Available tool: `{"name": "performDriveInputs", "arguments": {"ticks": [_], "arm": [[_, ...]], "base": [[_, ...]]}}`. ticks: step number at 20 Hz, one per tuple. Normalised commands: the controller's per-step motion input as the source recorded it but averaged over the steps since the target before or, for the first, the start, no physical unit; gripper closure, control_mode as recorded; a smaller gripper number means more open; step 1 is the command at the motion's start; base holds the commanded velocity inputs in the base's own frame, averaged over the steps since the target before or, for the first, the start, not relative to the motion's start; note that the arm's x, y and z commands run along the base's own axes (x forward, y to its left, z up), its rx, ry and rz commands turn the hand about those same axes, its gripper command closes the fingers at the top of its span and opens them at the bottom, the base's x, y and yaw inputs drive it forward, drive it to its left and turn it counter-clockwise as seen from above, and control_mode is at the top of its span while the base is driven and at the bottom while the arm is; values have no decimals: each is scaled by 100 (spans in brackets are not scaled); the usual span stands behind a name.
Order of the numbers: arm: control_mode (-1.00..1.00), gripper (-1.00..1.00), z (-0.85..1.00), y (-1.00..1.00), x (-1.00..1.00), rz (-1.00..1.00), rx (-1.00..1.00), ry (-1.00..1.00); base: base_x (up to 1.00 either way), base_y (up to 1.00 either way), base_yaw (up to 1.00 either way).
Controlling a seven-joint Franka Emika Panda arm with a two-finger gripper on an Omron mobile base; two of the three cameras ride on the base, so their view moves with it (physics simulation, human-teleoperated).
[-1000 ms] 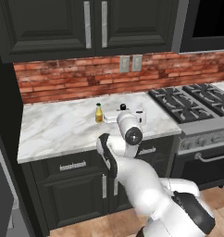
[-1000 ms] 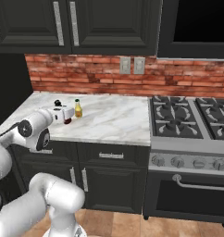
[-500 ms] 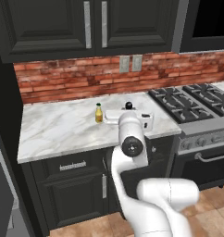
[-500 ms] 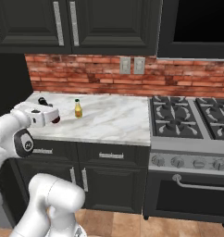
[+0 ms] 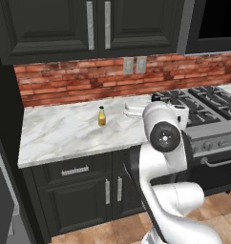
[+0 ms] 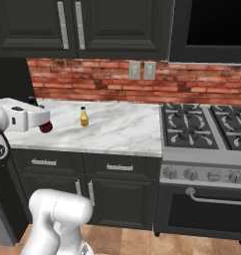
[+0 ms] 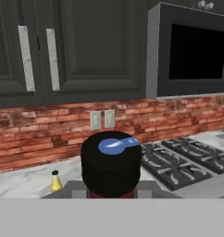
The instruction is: Place the mustard and condiment bottle from the counter to the top shelf of the fridge. If the existing items in the fridge are on the top shelf, move them to other shelves.
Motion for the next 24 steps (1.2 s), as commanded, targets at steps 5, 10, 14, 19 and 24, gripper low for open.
{"name": "performDriveInputs", "arguments": {"ticks": [5, 10, 14, 19, 24], "arm": [[-100, 100, -1, -21, -55, 0, 3, 0], [-100, 100, -3, -27, 1, 26, 3, 0], [-100, 100, 0, -11, 0, 34, 3, 0], [-100, 100, 0, 0, 0, 10, 0, 0], [-100, 100, -3, 0, -37, 1, 0, 0]], "base": [[0, 0, 0], [0, 0, 0], [0, 0, 0], [0, 0, 0], [0, 0, 0]]}}
